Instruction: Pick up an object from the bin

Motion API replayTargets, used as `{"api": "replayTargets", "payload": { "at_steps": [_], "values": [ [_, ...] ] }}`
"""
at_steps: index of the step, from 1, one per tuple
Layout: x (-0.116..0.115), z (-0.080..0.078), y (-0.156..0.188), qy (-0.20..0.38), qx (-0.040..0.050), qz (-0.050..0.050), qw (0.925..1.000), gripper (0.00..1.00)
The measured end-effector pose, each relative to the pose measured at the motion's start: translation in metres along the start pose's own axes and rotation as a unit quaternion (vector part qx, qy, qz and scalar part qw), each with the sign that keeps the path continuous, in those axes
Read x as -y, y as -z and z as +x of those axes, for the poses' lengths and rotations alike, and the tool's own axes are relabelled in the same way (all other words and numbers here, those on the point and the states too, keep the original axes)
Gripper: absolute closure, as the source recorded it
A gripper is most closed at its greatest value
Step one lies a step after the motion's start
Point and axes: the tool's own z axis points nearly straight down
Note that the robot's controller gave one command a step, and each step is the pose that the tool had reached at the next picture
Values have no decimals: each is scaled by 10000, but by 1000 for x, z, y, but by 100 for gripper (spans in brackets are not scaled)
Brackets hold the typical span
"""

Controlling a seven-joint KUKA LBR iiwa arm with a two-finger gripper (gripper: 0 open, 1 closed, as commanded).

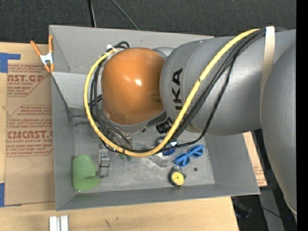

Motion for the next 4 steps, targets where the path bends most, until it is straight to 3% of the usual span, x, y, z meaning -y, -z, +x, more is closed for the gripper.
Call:
{"api": "replayTargets", "payload": {
  "at_steps": [1, 2, 3, 4],
  "values": [
    [-5, -2, -146, -696, -3, 8, 9976, 0],
    [17, 0, -163, -882, 31, -8, 9961, 0],
    [-9, -6, -154, -737, 38, -18, 9973, 0],
    [-8, -7, -153, -753, 60, -29, 9971, 100]
  ]
}}
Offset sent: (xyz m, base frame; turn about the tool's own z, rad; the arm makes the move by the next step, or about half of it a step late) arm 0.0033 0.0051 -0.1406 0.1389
